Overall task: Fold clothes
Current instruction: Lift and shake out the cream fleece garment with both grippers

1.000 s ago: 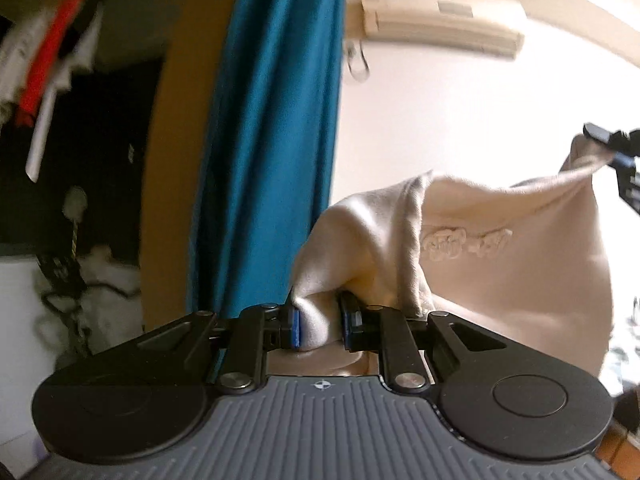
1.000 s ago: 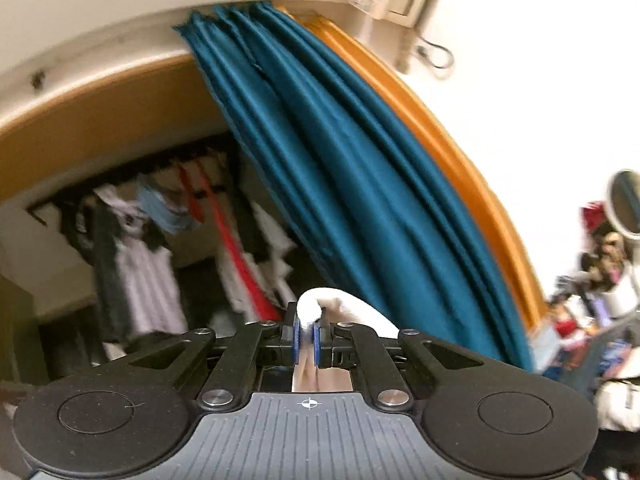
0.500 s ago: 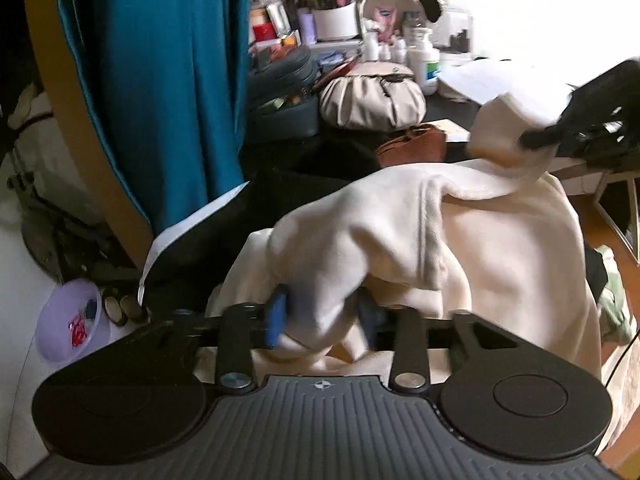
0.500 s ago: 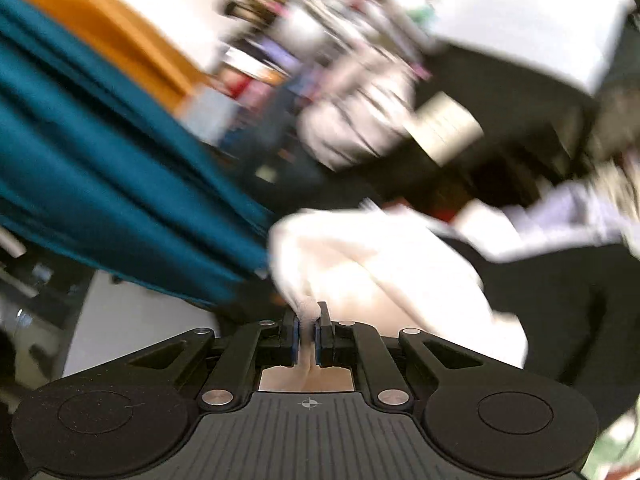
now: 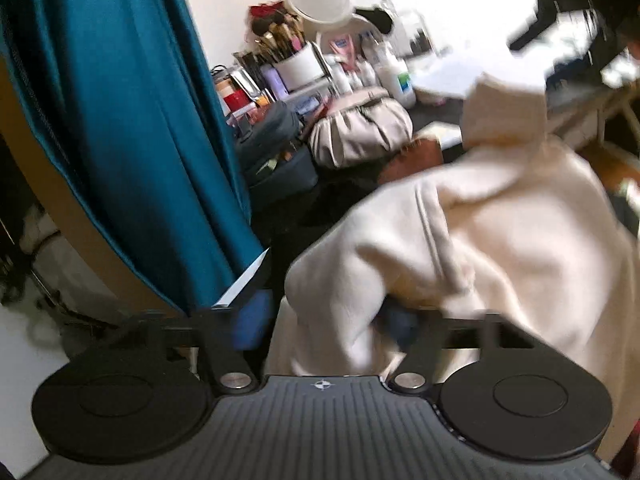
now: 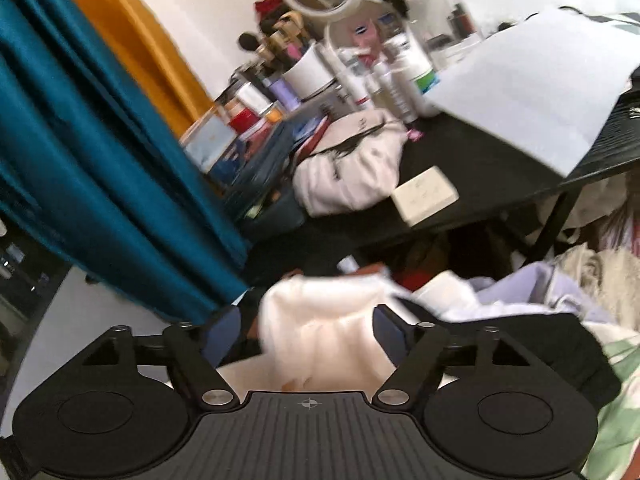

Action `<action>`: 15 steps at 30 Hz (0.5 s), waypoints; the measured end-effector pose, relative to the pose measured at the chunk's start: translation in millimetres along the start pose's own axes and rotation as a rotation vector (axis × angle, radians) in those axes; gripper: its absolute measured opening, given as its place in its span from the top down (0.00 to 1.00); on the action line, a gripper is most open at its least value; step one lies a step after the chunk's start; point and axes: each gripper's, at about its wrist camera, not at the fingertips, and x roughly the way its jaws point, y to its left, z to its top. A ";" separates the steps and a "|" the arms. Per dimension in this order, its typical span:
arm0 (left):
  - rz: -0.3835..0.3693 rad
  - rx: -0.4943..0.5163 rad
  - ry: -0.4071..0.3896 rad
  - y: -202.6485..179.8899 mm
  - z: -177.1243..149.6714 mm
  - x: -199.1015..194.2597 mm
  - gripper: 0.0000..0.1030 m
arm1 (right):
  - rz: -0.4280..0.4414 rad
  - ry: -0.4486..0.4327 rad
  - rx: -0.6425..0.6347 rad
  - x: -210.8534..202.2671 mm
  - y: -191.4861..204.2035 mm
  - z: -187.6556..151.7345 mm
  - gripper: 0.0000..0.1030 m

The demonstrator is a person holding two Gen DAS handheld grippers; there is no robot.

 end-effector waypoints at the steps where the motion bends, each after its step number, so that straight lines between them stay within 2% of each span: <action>1: -0.021 -0.041 0.000 5.4 2.5 -0.7 0.76 | -0.023 -0.005 -0.040 5.4 -0.5 2.5 0.30; 3: -0.033 -0.105 -0.015 15.9 5.9 -6.0 0.79 | -0.069 -0.015 -0.120 16.2 -1.5 7.5 0.25; 6: -0.017 -0.156 -0.044 26.2 10.1 -19.4 0.81 | -0.114 0.033 -0.304 36.7 0.1 6.1 0.20; 8: -0.006 -0.183 -0.059 31.0 13.5 -28.6 0.81 | -0.090 0.075 -0.379 51.9 -1.2 3.1 0.19; 10: 0.002 -0.201 -0.070 32.9 17.1 -36.6 0.82 | -0.044 0.097 -0.413 65.6 -1.8 0.5 0.11; 11: 0.009 -0.202 -0.076 32.3 18.8 -40.3 0.82 | -0.022 0.098 -0.432 72.1 -0.5 -1.3 0.01; 15: 0.034 -0.225 -0.076 28.4 21.5 -50.0 0.82 | 0.017 0.126 -0.509 103.1 8.9 -8.5 0.01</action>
